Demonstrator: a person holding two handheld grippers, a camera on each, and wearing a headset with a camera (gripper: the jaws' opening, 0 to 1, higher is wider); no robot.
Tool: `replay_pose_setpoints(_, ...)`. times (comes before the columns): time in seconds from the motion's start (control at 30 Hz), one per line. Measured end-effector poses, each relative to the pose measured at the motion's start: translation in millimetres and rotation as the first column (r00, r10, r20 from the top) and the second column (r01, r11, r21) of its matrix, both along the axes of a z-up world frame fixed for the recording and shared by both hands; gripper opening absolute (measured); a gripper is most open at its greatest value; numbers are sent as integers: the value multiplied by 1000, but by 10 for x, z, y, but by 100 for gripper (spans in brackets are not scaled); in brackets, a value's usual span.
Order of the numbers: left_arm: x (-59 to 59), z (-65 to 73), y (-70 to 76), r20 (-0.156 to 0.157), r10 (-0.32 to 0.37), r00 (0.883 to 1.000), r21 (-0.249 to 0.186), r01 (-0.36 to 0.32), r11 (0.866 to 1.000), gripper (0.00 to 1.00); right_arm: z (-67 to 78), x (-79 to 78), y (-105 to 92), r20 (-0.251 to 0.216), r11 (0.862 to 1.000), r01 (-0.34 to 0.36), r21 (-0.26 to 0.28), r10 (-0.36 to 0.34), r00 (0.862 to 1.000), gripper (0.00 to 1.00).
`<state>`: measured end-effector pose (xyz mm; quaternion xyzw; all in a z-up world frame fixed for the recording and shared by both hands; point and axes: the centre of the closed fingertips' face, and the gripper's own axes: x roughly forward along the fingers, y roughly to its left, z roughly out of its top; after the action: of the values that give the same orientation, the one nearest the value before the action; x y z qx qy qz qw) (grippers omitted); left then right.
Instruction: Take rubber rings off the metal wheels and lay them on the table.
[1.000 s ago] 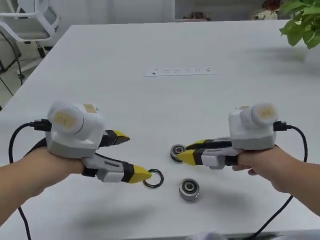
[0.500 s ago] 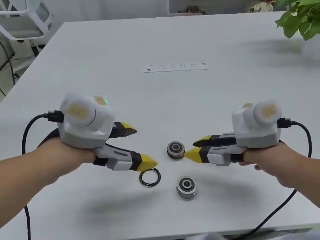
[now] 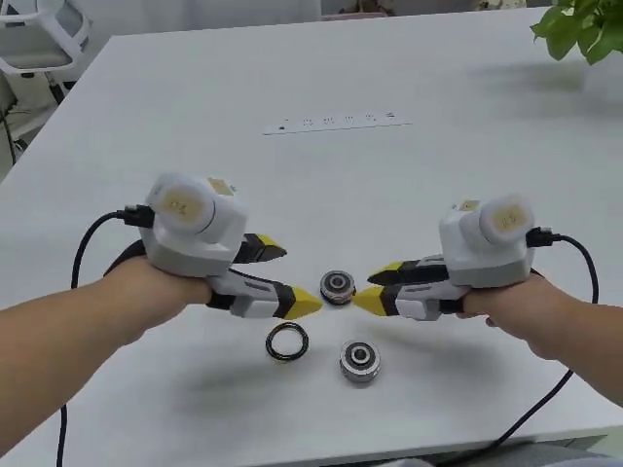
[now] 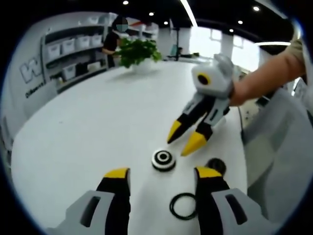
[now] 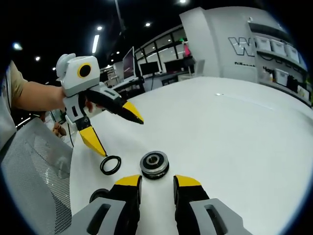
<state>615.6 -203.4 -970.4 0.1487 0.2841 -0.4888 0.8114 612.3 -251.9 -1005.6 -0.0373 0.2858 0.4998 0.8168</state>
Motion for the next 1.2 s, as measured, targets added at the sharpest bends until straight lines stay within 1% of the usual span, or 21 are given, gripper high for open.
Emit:
replay_pose_setpoints(0.1, 14, -12, -50, -6, -1, 1000, -6, 1, 1000, 51, -22, 3, 11, 1, 1000, -3, -2, 3, 1000, 23)
replay_pose_setpoints(0.17, 27, -19, -71, -9, 0, 1000, -8, -1, 1000, 49, -62, 18, 13, 4, 1000, -5, -5, 5, 1000, 22)
replay_pose_setpoints(0.33, 40, -68, -126, -20, 3, 1000, -13, -3, 1000, 45, -61, 36, 46, 11, 1000, -8, 7, 8, 1000, 21)
replay_pose_setpoints(0.47, 45, -111, -174, -28, -3, 1000, -12, 3, 1000, 41, -78, 50, 51, 19, 1000, -20, 3, 20, 1000, 18)
replay_pose_setpoints(0.6, 93, -160, -199, -32, -4, 999, -11, 4, 1000, 40, -107, 85, 41, 19, 1000, -18, 7, 18, 1000, 17)
replay_pose_setpoints(0.67, 95, -172, -218, -37, -4, 999, -13, 4, 1000, 38, -106, 86, 45, 19, 1000, -21, 9, 21, 1000, 17)
replay_pose_setpoints(0.9, 100, -230, -280, -39, -17, 999, -2, 17, 1000, 33, -109, 90, 50, 32, 999, -31, 13, 31, 999, 16)
replay_pose_setpoints(1.0, 98, -243, -303, -41, -20, 999, 0, 21, 1000, 29, -113, 98, 48, 34, 999, -29, 17, 29, 999, 15)
replay_pose_setpoints(1.2, 89, -270, -341, -41, -27, 999, 2, 27, 1000, 27, -113, 100, 46, 38, 999, -23, 25, 22, 999, 14)
